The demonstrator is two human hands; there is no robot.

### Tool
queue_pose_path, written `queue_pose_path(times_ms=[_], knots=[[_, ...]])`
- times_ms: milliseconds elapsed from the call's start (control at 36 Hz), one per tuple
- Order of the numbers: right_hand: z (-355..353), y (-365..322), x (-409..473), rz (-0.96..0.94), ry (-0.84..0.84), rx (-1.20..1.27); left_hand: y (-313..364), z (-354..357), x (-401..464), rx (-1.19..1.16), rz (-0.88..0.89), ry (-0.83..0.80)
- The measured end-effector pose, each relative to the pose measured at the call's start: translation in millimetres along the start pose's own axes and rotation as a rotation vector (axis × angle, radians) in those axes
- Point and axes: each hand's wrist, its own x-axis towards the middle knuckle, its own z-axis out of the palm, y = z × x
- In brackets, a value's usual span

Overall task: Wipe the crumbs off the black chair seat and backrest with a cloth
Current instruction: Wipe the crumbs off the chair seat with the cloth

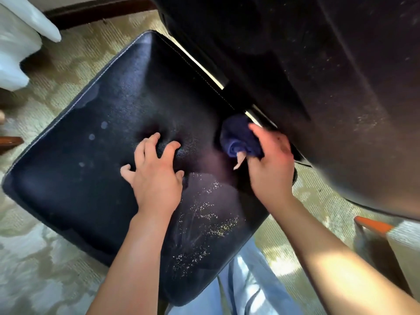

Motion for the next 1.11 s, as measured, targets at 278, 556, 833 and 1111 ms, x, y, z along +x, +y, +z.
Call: queue_pose_path(times_ms=[278,556,833,1111], knots=[[8,-17,-39,-0.084,-0.335,-0.052,0,2,-2,0.001,0.007,-0.006],[-4,0,-33,0.101,-0.104,0.025,-7,-4,-12,-0.062,0.038,-0.003],[16,-3,-69,0.023,-0.217,-0.033,-19,1,-15,0.025,0.122,-0.029],[-3,-8,-77,-0.162,-0.411,0.031,-27,5,-64,-0.204,-0.06,0.036]])
